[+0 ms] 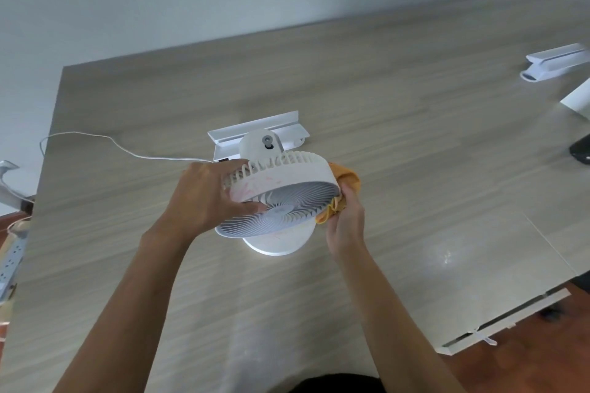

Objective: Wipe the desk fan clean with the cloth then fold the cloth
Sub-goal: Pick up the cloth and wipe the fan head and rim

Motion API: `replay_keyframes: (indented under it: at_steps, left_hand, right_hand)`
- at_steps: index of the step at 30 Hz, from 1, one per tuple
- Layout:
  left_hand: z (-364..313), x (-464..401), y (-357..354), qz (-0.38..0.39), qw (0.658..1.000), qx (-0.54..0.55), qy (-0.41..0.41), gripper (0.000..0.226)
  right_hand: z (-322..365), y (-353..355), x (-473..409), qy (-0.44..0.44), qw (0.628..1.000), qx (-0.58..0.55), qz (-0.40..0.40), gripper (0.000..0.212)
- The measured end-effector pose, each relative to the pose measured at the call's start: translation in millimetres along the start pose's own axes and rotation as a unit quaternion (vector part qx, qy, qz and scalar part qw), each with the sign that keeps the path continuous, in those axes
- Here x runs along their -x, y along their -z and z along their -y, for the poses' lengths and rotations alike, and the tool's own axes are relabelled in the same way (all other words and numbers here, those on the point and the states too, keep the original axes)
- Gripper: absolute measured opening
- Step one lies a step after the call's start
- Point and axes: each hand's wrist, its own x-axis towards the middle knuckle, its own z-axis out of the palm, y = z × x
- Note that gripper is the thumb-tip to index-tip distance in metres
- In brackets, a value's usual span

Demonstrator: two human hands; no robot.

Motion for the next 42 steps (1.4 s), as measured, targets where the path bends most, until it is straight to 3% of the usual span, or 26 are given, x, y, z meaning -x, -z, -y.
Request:
replay_keyframes:
  at_steps: [5,9,15,17,19,23,26,28,30,34,42]
  left_hand:
    - [-6,-4,-1,0.002,1.0,-0.02,0.0,0.079]
    - [-5,-3,0,0.005,1.0,-0.022,0.001,0.079]
    - [-3,0,-2,0.004,1.0,-0.025,-0.002,0.08]
    - [-4,0,-3,0.006,1.0,-0.028,-0.003,0.082]
    - [-4,0,-5,0.012,0.999,-0.038,0.003,0.086]
    - [-4,4,-7,0.015,0.999,-0.033,0.03,0.091]
    - [-6,7,-8,0.02,0.999,-0.021,0.039,0.09]
    - [-6,8,-8,0.019,0.999,-0.014,0.04,0.09]
    - [-5,8,-8,0.018,0.999,-0.005,0.044,0.091]
    - [-1,9,-7,0.022,0.999,-0.002,0.038,0.093]
    - [2,5,-5,0.031,0.999,-0.032,0.029,0.091]
  right_hand:
    - [15,-22,26,0.219,0.966,0.14,0.01,0.023]
    - [1,-35,33,0.443,0.85,0.279,0.051,0.037]
    - [-3,-40,39,0.567,0.71,0.4,0.119,0.044]
    - [0,-42,40,0.576,0.692,0.41,0.143,0.043]
    - [3,-39,37,0.568,0.709,0.392,0.145,0.041]
    - [4,-26,26,0.512,0.789,0.32,0.112,0.034]
    - [4,-20,20,0.346,0.903,0.252,0.044,0.022]
    - [5,-14,14,0.239,0.949,0.204,-0.011,0.038]
    - [1,-5,3,0.135,0.981,0.136,-0.032,0.039]
    - [-34,15,-19,-0.058,0.997,-0.041,-0.003,0.028]
    - [-76,13,-20,-0.16,0.976,-0.12,0.08,0.043]
